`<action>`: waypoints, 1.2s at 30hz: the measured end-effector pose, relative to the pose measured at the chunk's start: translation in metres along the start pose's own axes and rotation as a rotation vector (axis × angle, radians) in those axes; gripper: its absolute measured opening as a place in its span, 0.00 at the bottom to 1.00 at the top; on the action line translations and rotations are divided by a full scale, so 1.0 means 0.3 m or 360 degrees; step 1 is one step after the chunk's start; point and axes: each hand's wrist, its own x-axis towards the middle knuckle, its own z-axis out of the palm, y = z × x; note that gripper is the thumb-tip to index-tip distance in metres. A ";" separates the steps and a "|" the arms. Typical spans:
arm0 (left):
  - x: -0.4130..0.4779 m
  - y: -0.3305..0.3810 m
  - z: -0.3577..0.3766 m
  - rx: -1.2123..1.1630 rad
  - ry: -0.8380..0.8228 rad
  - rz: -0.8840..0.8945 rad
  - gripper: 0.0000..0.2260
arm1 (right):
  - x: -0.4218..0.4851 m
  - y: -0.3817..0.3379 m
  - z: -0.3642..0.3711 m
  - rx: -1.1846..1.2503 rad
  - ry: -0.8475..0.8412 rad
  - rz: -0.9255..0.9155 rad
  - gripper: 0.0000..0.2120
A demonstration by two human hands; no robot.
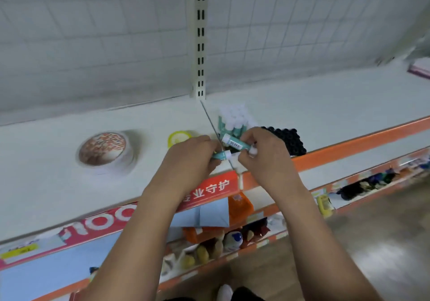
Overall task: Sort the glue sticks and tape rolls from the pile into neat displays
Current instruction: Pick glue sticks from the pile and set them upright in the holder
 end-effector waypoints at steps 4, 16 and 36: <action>0.035 0.041 0.052 -0.0029 -0.0133 -0.0037 0.13 | 0.016 0.061 -0.013 0.0007 -0.0106 -0.0044 0.09; 0.064 0.061 0.056 -0.0412 0.0389 -0.0372 0.04 | 0.028 0.102 0.008 0.0163 -0.0219 -0.0040 0.11; 0.100 0.126 0.059 -0.0220 0.0378 -0.0125 0.13 | 0.039 0.134 -0.021 0.0343 -0.0239 -0.0036 0.11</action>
